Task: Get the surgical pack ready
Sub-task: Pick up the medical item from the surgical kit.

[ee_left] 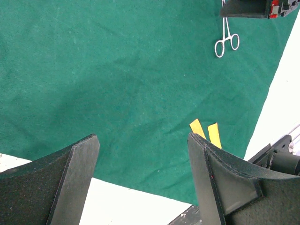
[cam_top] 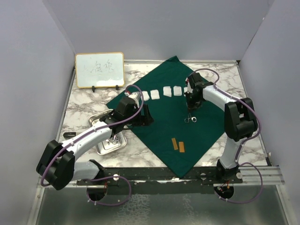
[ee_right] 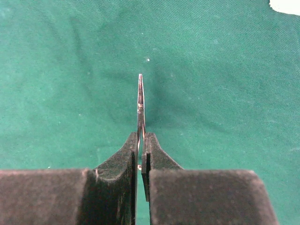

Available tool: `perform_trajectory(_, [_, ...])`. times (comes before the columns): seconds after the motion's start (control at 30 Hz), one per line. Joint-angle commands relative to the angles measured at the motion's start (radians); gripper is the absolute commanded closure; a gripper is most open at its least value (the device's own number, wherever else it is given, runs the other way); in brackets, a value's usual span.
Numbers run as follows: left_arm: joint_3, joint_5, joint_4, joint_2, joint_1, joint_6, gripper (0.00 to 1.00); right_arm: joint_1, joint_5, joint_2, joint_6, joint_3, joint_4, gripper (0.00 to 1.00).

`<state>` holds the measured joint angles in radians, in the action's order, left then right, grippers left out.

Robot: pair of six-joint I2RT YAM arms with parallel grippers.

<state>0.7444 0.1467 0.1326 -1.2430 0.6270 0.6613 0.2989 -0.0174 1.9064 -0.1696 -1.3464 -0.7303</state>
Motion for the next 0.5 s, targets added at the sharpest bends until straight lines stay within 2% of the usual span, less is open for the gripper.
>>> perform_trajectory(0.0, [0.031,0.037,-0.032,-0.013,0.005,0.016,0.21,-0.007,-0.051,-0.058,0.025,0.046,0.114,0.99])
perform_trajectory(0.47, [0.062,0.094,-0.097,-0.066,0.005,0.058,0.2,-0.006,-0.188,-0.215,0.015,0.173,0.284,0.99])
